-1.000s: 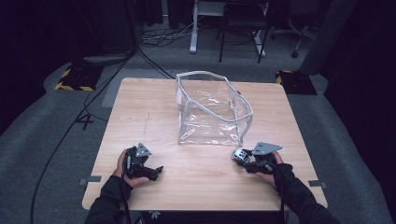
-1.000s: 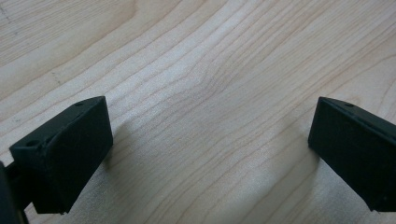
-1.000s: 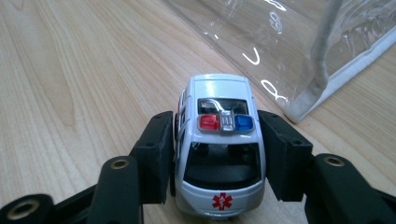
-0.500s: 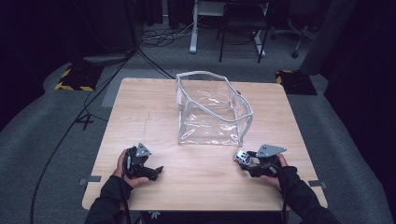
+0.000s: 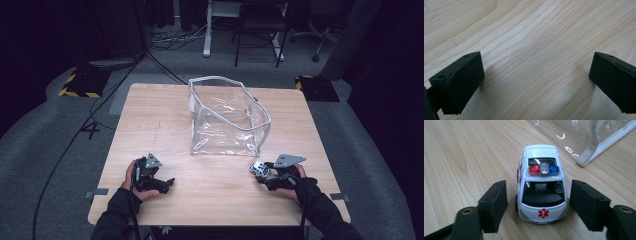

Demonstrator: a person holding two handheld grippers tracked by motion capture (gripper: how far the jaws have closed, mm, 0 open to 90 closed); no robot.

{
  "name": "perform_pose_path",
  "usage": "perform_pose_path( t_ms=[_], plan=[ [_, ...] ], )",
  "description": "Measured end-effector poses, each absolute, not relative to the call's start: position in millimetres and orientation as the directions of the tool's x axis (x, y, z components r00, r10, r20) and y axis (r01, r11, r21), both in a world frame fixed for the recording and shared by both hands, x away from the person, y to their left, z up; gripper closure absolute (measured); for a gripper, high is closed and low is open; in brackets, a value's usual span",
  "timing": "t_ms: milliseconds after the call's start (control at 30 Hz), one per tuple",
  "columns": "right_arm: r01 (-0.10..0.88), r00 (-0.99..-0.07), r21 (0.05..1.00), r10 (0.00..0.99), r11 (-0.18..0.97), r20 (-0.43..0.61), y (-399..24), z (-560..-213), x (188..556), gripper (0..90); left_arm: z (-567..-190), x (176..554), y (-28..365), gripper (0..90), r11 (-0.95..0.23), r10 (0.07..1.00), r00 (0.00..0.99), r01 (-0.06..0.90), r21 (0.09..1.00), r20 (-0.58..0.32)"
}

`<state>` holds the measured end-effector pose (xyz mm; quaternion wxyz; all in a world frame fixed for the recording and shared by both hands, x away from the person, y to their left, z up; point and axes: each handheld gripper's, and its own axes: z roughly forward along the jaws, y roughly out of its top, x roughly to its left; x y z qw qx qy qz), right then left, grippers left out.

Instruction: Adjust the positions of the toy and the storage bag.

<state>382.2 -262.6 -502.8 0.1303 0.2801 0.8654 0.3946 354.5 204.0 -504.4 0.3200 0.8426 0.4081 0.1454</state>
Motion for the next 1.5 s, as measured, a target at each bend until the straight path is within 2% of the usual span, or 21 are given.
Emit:
perform_pose_path(
  t_ms=[67,200,733,1500],
  plan=[
    [0.384,-0.804,0.764,0.595,0.519,0.000,-263,-503,382,42.8,-504,355,204,0.1,-0.462,0.781,0.625,0.595,0.658,-0.017],
    [0.375,-0.808,0.766,0.589,0.522,-0.006,-264,-503,382,47.3,-504,354,204,0.1,-0.462,0.781,0.625,0.595,0.658,-0.016],
    [0.323,-0.825,0.791,0.564,0.519,-0.033,-271,-499,379,48.7,-504,355,204,0.1,-0.463,0.782,0.623,0.594,0.658,-0.013],
    [0.335,-0.794,0.818,0.607,0.467,-0.021,-288,-488,381,48.8,-504,355,204,0.1,-0.463,0.782,0.623,0.594,0.658,-0.013]
  ],
)
